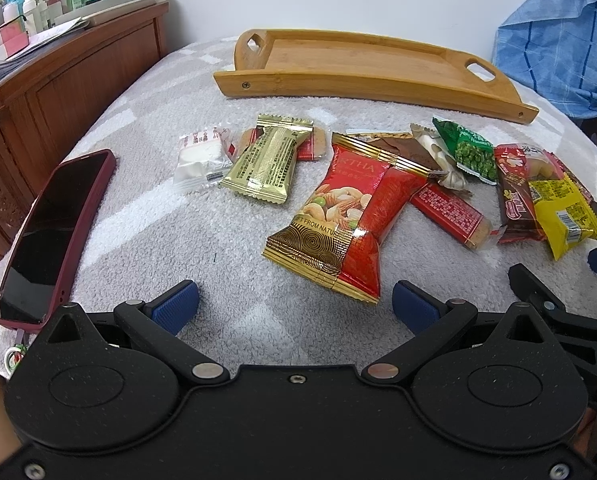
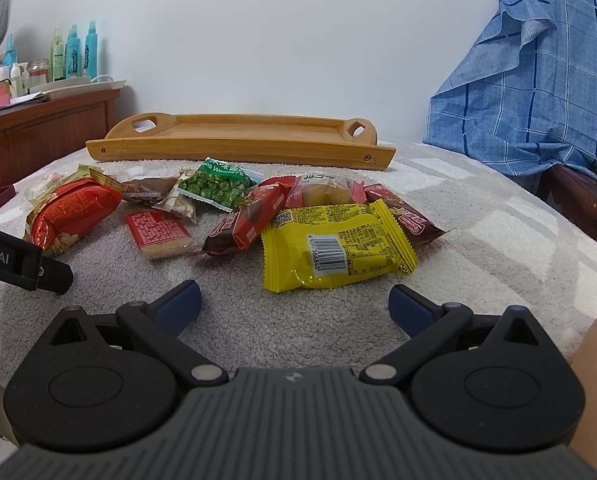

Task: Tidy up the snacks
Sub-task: 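Grasp the red cashew bag with the left gripper while the right grasps the yellow packet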

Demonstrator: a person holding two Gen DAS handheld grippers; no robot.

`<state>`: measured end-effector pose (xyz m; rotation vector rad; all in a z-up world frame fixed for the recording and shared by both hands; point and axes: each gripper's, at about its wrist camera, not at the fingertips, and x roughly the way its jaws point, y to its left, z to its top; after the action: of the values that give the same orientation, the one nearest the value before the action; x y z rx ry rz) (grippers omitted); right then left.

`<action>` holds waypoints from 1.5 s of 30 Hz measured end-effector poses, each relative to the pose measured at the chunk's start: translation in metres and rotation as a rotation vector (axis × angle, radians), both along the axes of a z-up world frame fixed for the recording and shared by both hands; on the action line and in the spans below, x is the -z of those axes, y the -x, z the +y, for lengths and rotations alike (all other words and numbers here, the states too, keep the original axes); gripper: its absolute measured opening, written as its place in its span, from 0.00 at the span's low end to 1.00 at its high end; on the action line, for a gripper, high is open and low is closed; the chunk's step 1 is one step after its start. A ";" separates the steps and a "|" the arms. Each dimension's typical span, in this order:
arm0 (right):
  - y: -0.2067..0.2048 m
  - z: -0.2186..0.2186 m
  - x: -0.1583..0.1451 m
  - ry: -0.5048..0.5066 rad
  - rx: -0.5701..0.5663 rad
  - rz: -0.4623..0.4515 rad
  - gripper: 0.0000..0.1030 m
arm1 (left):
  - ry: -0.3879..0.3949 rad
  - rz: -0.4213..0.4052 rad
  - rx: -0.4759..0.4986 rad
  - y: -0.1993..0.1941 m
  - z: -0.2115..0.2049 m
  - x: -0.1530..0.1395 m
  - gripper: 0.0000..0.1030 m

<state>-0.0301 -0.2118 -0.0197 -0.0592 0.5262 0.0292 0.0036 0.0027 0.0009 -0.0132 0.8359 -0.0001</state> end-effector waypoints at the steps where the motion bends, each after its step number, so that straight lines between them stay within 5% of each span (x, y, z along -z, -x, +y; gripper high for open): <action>1: -0.001 0.000 0.000 0.004 0.003 0.000 1.00 | -0.002 -0.013 0.004 0.003 -0.001 0.000 1.00; 9: -0.008 -0.001 -0.008 0.003 -0.019 0.040 1.00 | 0.001 -0.001 0.023 0.007 0.000 -0.010 1.00; 19: -0.003 -0.010 -0.027 0.027 0.014 -0.055 1.00 | 0.041 -0.209 0.065 0.018 0.000 -0.049 0.99; 24: -0.011 -0.015 -0.029 0.027 0.003 -0.045 0.95 | 0.111 -0.195 0.073 0.008 0.003 -0.050 0.87; 45: -0.029 -0.016 -0.018 0.055 0.004 -0.056 0.78 | 0.101 -0.158 0.129 -0.006 -0.008 -0.025 0.68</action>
<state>-0.0009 -0.2274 -0.0013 -0.1122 0.4709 0.0092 0.0101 -0.0052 0.0263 -0.0540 0.6772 -0.1630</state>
